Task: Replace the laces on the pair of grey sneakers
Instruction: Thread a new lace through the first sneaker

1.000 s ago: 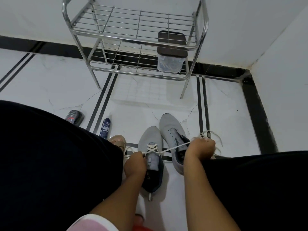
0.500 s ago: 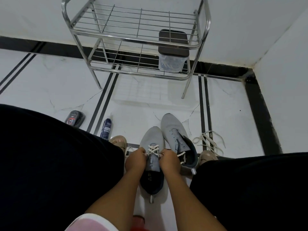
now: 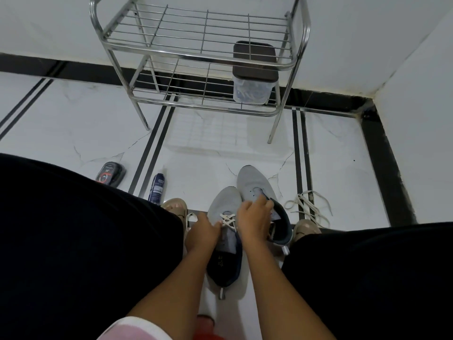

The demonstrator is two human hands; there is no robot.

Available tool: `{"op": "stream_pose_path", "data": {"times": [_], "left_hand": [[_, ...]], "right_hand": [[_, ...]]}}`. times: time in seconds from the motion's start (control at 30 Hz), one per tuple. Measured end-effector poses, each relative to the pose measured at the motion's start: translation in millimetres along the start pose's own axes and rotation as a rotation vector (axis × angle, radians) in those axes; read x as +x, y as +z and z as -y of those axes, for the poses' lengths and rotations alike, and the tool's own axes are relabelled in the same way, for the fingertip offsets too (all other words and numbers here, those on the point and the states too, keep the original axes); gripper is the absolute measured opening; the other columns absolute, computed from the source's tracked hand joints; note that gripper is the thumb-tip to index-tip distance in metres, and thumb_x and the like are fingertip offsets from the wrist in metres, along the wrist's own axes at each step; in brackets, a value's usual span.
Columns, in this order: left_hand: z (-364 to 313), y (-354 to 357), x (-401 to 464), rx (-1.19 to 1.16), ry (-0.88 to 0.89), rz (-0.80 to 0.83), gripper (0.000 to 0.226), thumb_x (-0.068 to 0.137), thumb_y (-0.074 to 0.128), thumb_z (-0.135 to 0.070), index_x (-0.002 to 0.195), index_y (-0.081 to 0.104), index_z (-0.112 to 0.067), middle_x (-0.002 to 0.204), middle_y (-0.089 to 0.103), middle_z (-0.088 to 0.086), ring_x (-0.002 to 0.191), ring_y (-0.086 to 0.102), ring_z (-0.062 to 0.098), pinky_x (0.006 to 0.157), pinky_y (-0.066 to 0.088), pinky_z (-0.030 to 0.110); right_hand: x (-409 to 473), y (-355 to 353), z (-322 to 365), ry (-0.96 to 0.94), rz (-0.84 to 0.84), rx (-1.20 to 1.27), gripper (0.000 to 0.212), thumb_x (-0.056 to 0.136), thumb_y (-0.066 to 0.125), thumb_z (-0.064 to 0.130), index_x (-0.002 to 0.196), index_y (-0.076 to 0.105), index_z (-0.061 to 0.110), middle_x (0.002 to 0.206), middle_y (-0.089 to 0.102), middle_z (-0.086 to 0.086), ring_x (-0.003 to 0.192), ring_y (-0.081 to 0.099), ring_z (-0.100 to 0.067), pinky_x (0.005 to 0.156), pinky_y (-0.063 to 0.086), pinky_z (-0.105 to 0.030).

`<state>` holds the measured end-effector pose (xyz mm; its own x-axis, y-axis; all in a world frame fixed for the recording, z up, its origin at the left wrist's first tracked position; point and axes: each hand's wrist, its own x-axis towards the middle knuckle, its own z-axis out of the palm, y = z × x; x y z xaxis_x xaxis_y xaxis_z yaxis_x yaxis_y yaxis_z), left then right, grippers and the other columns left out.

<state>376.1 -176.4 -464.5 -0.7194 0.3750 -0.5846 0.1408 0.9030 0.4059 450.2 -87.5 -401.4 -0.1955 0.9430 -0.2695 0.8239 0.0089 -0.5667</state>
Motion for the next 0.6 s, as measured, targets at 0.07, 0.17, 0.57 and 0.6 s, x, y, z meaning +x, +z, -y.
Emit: {"op": "stream_pose_path", "data": {"times": [0.07, 0.17, 0.57, 0.6], "left_hand": [[-2.2, 0.8, -6.2, 0.148, 0.045, 0.076, 0.046, 0.084, 0.056, -0.049, 0.117, 0.049, -0.017, 0.116, 0.06, 0.008, 0.108, 0.058, 0.028, 0.083, 0.047, 0.034], [-1.0, -2.2, -11.8, 0.287, 0.097, 0.08, 0.028, 0.09, 0.052, -0.03, 0.114, 0.056, -0.016, 0.118, 0.059, 0.01, 0.111, 0.058, 0.027, 0.083, 0.047, 0.033], [22.3, 0.5, -3.9, -0.4, -0.028, 0.134, 0.028, 0.09, 0.058, -0.004, 0.113, 0.07, -0.014, 0.119, 0.067, 0.008, 0.11, 0.061, 0.027, 0.1, 0.046, 0.032], [23.2, 1.7, -2.1, -0.408, -0.026, 0.136, 0.029, 0.09, 0.057, -0.004, 0.114, 0.07, -0.014, 0.12, 0.067, 0.009, 0.111, 0.061, 0.027, 0.101, 0.046, 0.032]], "right_hand": [[12.8, -17.3, 22.5, -0.097, -0.083, 0.043, 0.045, 0.095, 0.039, 0.01, 0.139, 0.038, 0.003, 0.128, 0.042, -0.017, 0.109, 0.052, -0.034, 0.082, 0.046, -0.039], [23.3, -38.6, 46.3, -0.277, -0.011, 0.139, 0.052, 0.094, 0.036, -0.004, 0.144, 0.038, 0.007, 0.12, 0.056, -0.01, 0.107, 0.056, -0.025, 0.083, 0.044, -0.026], [-32.7, 21.6, -19.2, -0.255, 0.409, -0.435, 0.022, 0.09, 0.053, 0.022, 0.098, 0.073, 0.027, 0.104, 0.069, -0.001, 0.107, 0.057, -0.024, 0.097, 0.038, -0.034], [-34.1, 24.0, -20.0, -0.274, 0.391, -0.471, 0.023, 0.09, 0.053, 0.021, 0.099, 0.073, 0.027, 0.105, 0.068, 0.0, 0.109, 0.055, -0.022, 0.098, 0.033, -0.035]]}}
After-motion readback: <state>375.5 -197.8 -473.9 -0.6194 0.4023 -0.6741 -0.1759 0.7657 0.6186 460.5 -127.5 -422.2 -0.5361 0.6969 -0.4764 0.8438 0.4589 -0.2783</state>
